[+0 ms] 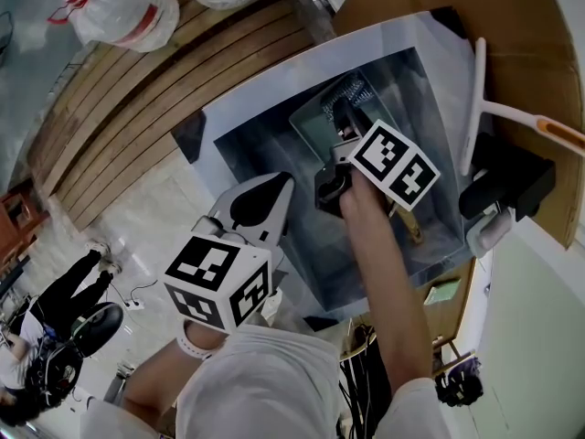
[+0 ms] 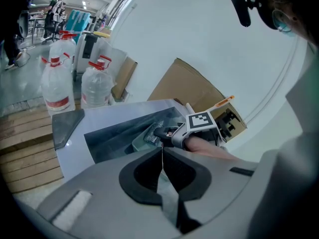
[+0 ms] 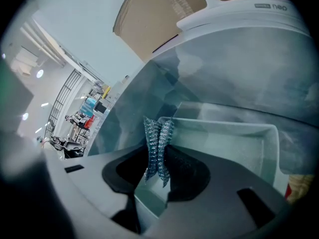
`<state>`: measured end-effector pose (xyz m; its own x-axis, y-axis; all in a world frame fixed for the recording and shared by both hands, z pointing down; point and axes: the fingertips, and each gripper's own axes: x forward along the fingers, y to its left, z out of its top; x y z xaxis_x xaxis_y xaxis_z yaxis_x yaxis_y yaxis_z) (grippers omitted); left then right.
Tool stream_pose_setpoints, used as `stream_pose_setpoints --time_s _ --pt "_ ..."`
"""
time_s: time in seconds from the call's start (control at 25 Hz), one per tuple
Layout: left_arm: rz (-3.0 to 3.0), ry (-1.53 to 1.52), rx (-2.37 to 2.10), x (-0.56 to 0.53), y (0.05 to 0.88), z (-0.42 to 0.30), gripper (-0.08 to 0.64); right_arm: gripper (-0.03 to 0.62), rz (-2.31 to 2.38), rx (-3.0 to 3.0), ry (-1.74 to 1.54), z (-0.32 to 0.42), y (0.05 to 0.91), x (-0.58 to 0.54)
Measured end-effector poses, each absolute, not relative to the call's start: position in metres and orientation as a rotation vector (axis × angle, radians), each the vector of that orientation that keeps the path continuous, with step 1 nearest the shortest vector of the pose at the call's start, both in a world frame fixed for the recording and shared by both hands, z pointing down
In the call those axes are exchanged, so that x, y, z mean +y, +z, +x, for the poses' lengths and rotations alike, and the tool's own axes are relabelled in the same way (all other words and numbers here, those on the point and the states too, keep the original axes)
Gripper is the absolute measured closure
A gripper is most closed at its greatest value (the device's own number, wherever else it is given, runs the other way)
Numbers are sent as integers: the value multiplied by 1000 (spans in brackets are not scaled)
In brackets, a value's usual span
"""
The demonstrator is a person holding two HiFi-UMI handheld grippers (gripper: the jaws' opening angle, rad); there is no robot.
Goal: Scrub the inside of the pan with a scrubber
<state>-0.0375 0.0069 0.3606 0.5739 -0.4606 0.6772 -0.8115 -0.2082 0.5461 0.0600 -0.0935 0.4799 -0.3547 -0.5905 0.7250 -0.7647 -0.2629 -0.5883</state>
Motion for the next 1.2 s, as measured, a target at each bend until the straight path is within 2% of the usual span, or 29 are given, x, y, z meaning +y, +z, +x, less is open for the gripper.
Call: stream_pose_setpoints --time_s 1.2 --pt "1858 451 -1076 26 347 -59 553 486 1580 -1841 1827 12 466 -58"
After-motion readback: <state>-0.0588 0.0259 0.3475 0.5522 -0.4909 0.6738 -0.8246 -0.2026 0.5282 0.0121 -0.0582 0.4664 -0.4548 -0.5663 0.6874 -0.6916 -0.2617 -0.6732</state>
